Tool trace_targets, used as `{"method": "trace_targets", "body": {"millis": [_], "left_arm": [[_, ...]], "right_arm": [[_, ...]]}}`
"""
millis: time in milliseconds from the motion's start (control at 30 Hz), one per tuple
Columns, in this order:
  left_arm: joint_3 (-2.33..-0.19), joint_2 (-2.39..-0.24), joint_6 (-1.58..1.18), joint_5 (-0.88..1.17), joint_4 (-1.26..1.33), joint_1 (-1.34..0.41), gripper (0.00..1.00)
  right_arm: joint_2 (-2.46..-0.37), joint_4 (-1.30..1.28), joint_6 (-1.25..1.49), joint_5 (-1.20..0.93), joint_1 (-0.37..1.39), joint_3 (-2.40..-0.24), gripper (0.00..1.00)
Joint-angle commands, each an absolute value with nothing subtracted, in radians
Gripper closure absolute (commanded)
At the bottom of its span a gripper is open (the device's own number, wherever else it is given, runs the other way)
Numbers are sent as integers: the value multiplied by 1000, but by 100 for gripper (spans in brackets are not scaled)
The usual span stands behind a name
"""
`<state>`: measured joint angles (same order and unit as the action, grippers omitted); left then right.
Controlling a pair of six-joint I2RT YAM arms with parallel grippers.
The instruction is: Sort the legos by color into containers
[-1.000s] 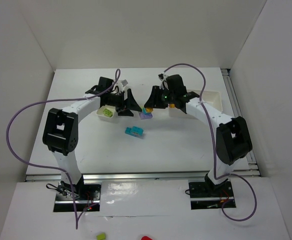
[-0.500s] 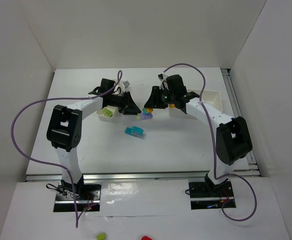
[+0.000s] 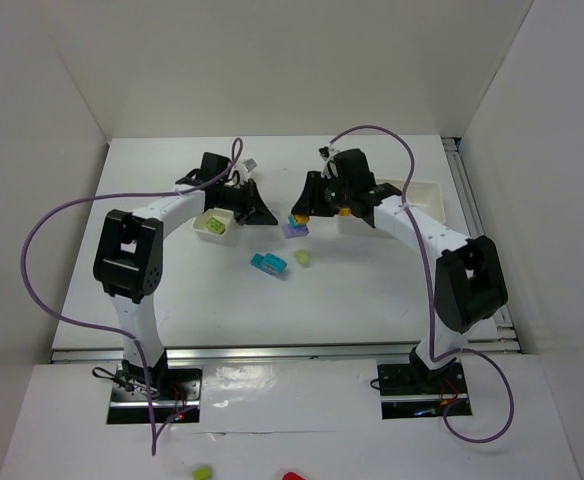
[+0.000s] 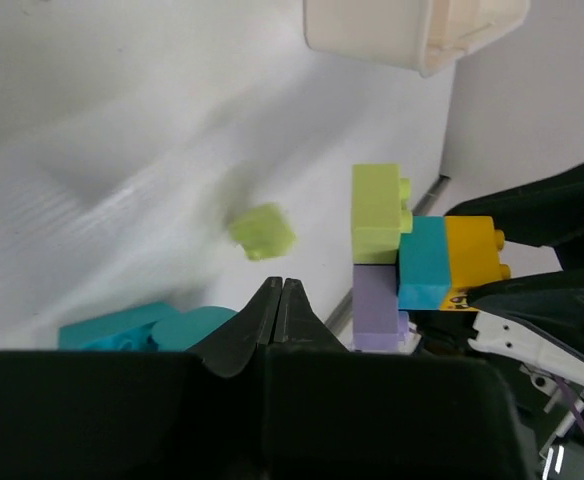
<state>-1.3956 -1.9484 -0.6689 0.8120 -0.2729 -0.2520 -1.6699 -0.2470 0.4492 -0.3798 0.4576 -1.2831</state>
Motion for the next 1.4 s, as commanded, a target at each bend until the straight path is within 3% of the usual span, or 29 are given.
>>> {"method": "trace_targets", "body": {"millis": [0,167,267,300,333,400,533,700,933,1133,1267,1367], "left_arm": [[-1448,-1976,-608,712,-354,-247,94],[-1460,-1956,-589,653,-393,-247,83],[-1486,-1945,-580,653,-403,-247,59],[-1506,-1945,-568,681,-403,-247,39],[-1517,-1945,-551,704,-403,-247,32],[-1528,-1945,-540,786,-405,-233,21],[-1461,-1921,-555,972,-261,-184,10],[-1439,-1921,-568,1198,-140,-175,10],[-1419,-1939,-557,1348,-15,-205,12],[-1410,-1939,-575,1402,93,-224,12],[-1390,-1939,-632,1468,185,-233,21],[-1390,-1939,-583,1488,164,-245,22]], "right_arm": [[-1617,-268,430,-337,453,-1278,69],[-1627,-291,430,-302,453,-1278,69],[-1628,-302,420,-302,453,-1287,69],[-1628,-302,420,-339,453,-1287,69],[-1628,-281,420,-359,453,-1276,69],[-1628,-255,420,-461,422,-1263,69],[-1591,-109,469,-736,341,-1191,70],[-1601,41,532,-1038,282,-1167,71],[-1663,273,675,-1265,282,-1167,71],[-1694,273,675,-1322,282,-1210,71],[-1713,264,684,-1331,282,-1221,71],[-1726,264,695,-1331,282,-1221,71]]}}
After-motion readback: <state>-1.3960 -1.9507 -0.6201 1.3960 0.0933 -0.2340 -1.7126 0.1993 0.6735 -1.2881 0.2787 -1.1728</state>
